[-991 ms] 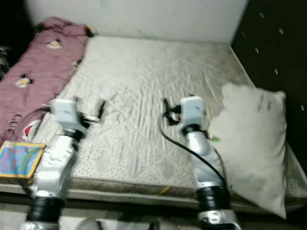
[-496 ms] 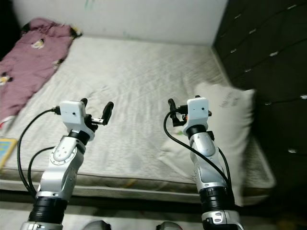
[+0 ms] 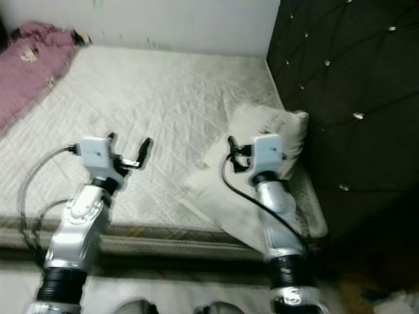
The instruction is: Clean up the room
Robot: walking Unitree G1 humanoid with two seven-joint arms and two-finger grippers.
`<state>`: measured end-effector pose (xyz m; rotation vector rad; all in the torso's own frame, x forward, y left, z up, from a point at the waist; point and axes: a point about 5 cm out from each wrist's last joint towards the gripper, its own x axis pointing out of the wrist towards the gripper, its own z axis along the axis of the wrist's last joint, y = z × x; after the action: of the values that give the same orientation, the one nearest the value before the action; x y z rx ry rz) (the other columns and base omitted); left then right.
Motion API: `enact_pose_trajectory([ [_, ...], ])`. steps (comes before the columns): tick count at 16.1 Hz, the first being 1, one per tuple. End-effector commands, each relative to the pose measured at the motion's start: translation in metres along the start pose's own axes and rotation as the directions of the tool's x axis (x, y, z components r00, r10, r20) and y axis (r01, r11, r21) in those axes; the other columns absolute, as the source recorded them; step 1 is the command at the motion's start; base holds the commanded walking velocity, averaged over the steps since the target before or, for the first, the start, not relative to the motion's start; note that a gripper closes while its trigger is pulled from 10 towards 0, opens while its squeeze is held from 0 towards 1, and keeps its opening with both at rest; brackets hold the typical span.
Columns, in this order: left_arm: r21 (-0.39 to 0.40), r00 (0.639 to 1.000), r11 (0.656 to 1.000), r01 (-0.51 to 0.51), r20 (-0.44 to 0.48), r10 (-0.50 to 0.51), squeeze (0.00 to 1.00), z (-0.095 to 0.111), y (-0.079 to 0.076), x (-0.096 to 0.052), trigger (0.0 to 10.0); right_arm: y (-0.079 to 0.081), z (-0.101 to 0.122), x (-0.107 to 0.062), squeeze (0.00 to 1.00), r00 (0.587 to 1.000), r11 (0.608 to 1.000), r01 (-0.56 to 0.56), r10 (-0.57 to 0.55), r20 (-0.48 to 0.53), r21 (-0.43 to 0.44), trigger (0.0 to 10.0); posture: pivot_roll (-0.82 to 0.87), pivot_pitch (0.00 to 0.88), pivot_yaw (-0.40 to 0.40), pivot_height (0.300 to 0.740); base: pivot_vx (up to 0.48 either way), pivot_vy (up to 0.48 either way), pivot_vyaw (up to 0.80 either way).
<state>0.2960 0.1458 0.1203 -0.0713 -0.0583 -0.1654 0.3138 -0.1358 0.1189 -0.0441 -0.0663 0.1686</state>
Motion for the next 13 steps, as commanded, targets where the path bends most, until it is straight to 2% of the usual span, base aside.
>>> enact_pose_trajectory([
  [1,-0.005,1.000,1.000,0.004,0.023,-0.004,0.00,0.0053,-0.0004,0.0017,10.0,-0.0041,0.0049,0.0018,0.00,1.000,1.000,0.010,-0.010,0.016,-0.008,10.0,-0.01,0.000,-0.032,0.740,0.000,0.000,0.00],
  [6,-0.008,0.999,0.999,0.035,0.040,-0.034,0.00,0.0070,-0.0033,0.0005,10.0,-0.0040,0.0047,0.0017,0.00,1.000,1.000,0.009,-0.009,0.017,-0.009,10.0,-0.01,0.000,-0.031,0.740,0.000,0.000,0.00],
  [13,-0.009,0.998,0.999,0.049,0.044,-0.048,0.00,0.0061,-0.0048,0.0007,10.0,-0.0040,0.0040,0.0020,0.00,1.000,1.000,0.001,-0.001,0.017,-0.017,10.0,-0.01,0.000,-0.033,0.740,0.275,0.000,0.00],
])
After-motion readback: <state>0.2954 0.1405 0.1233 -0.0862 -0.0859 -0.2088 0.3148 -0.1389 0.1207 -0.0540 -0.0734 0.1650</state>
